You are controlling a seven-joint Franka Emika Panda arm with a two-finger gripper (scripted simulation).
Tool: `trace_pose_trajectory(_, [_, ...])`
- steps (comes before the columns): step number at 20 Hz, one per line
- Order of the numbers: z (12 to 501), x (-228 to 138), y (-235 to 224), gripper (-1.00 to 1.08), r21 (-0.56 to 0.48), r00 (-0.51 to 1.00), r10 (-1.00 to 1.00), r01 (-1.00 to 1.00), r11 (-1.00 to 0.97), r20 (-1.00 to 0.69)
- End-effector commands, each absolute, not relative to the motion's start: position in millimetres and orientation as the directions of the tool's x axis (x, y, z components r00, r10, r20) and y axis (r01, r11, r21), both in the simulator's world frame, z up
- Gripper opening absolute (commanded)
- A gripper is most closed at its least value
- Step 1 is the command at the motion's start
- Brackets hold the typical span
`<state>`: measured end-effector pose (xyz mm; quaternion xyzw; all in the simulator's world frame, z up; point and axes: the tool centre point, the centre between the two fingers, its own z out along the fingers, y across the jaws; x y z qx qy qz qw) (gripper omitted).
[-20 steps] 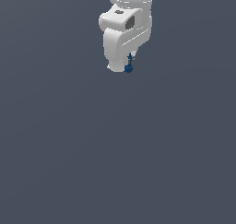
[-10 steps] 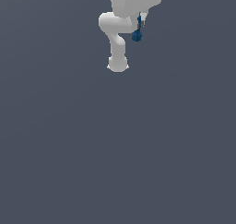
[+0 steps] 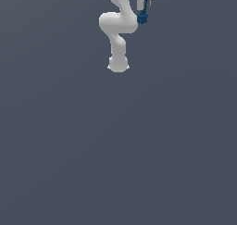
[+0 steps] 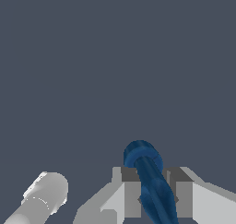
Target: Pick up the object and move it to a goal position.
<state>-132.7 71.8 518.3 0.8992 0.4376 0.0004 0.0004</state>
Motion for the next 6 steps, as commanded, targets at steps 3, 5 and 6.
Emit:
trace_pose_trajectory(3, [522.4, -133.5, 72.8, -1.00, 0.000, 0.617, 0.787, 0.787, -0.617, 0.000])
trace_pose_trajectory(5, [521.1, -132.6, 72.6, -1.00, 0.000, 0.617, 0.787, 0.787, -0.617, 0.000])
trace_pose_trajectory(6, [520.9, -132.5, 72.6, -1.00, 0.000, 0.617, 0.787, 0.787, -0.617, 0.000])
